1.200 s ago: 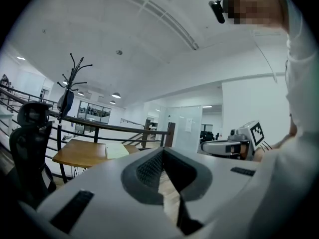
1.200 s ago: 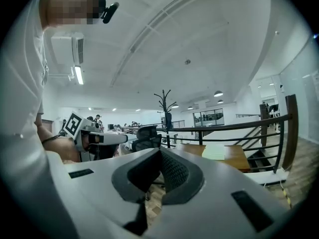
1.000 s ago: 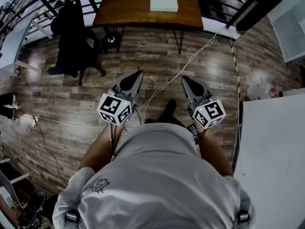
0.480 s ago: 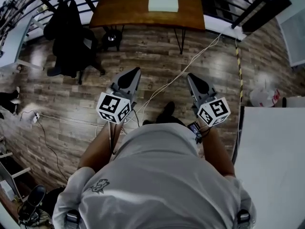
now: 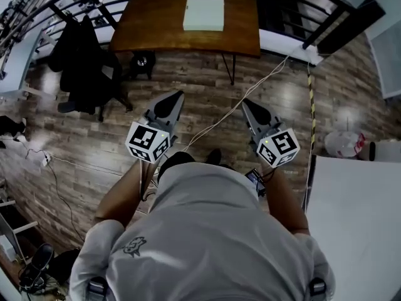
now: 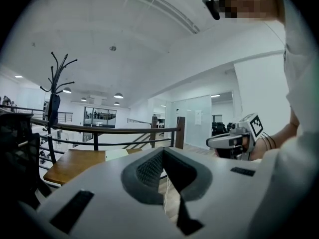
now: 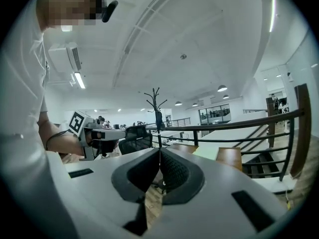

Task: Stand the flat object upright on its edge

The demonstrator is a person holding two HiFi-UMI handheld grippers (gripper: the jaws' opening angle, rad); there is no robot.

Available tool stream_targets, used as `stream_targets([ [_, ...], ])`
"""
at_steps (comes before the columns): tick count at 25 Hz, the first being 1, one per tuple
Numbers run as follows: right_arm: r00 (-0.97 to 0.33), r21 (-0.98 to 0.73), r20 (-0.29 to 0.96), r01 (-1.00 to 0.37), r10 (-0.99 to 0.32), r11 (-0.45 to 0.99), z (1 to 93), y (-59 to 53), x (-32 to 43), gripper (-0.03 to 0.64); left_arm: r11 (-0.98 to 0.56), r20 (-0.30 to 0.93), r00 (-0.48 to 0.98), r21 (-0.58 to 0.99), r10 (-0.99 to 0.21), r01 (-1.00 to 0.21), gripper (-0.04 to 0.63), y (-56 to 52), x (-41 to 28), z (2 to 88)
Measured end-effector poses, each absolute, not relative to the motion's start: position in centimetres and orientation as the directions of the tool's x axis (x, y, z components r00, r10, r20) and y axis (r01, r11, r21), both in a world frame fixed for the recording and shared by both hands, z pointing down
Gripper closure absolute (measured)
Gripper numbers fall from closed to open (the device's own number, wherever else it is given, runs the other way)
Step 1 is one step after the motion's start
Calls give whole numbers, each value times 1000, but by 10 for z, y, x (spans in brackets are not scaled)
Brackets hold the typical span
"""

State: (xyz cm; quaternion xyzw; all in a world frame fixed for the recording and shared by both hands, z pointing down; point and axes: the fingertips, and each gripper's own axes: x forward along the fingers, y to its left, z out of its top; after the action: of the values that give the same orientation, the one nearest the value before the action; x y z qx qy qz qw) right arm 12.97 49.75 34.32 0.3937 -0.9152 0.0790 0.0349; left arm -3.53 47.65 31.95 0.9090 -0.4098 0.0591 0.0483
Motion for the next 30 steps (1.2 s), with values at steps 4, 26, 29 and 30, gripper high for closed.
stream_targets([
  [4, -693, -135, 113, -720, -712, 680, 337, 478, 135, 583, -651, 140, 653, 65, -744, -756, 589, 458, -29, 317],
  [26, -700, -136, 184, -713, -690, 688, 348, 347, 107, 583, -679, 149, 683, 81, -715, -730, 589, 314, -48, 330],
  [29, -694, -143, 188, -719, -695, 680, 347, 314, 96, 583, -681, 153, 687, 92, -711, -726, 589, 281, -61, 331],
  [30, -690, -145, 188, -724, -699, 675, 347, 303, 92, 583, -683, 154, 689, 96, -708, -724, 589, 271, -65, 331],
])
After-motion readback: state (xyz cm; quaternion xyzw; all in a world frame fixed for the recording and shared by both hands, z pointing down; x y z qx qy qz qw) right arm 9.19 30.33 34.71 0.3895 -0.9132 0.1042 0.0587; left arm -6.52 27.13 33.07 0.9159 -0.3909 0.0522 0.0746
